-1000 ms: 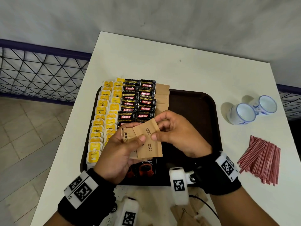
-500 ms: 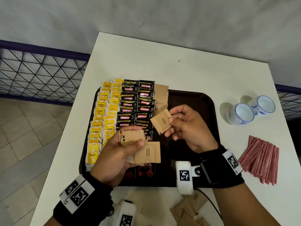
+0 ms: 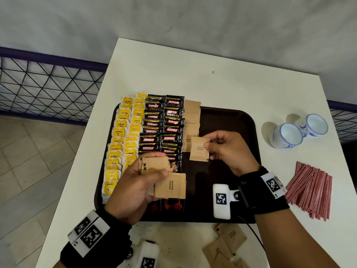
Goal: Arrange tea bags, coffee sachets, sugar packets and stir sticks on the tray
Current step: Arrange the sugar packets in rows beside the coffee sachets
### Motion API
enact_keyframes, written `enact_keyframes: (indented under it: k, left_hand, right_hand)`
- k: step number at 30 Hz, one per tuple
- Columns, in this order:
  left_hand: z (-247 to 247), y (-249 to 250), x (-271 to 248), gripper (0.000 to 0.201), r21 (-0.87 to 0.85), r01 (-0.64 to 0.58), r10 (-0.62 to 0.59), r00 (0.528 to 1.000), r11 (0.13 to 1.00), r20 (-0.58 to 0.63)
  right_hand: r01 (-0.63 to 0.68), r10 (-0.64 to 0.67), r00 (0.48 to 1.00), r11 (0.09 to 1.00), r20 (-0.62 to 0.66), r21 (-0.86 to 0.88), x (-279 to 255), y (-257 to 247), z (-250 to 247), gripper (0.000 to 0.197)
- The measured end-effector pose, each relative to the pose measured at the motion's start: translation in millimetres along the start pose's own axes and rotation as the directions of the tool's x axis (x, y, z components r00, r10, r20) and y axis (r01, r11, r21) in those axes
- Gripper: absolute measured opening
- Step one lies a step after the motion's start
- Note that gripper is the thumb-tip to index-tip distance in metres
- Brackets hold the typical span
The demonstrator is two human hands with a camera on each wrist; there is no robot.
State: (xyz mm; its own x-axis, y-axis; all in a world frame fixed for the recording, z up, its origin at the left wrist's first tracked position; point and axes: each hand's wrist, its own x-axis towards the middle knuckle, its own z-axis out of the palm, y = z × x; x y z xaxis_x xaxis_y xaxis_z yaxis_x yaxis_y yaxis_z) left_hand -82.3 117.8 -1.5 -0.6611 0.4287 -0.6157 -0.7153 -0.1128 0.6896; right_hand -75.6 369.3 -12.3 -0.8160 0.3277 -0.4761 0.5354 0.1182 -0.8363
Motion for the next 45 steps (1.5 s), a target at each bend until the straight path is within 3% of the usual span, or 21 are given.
enact_keyframes:
  k: [16, 24, 36, 38, 40, 45]
  left_hand:
    - [-2.1, -5.6, -1.7, 0.036, 0.004, -0.007, 0.007, 1.000, 1.000, -0.009]
    - [-0.6, -6.0, -2.3, 0.037, 0.003, -0.004, 0.004, 1.000, 1.000, -0.004]
    - [0.1, -7.9, 0.3, 0.038, -0.077, -0.040, 0.039, 0.999, 0.996, -0.014]
    - [1.3, -7.1, 1.5, 0.034, -0.114, -0.064, 0.060, 0.998, 0.991, -0.036]
    - [3.3, -5.0, 2.6, 0.032, -0.128, -0.094, 0.088, 0.995, 0.987, -0.054]
    - [10.9, -0.9, 7.0, 0.029, -0.134, -0.179, 0.168, 0.982, 0.975, -0.087]
  right_hand:
    - [-0.028, -0.002, 0.992, 0.972, -0.125, -0.232, 18.8, -0.6, 25.7, 0.011]
    - [-0.019, -0.022, 0.986, 0.969, -0.163, -0.246, 18.8, 0.8, 27.6, 0.021]
    - [0.001, -0.056, 0.973, 0.972, -0.225, -0.237, 12.6, -1.8, 26.8, 0.019]
    - [0.051, -0.089, 0.982, 0.975, -0.167, -0.217, 1.0, -6.3, 25.3, 0.020]
    - [0.062, -0.065, 0.997, 0.994, -0.033, -0.092, -13.7, -12.0, 25.6, 0.022]
    - [-0.115, 0.062, 0.941, 0.983, 0.333, 0.143, -36.0, -17.1, 29.1, 0.038]
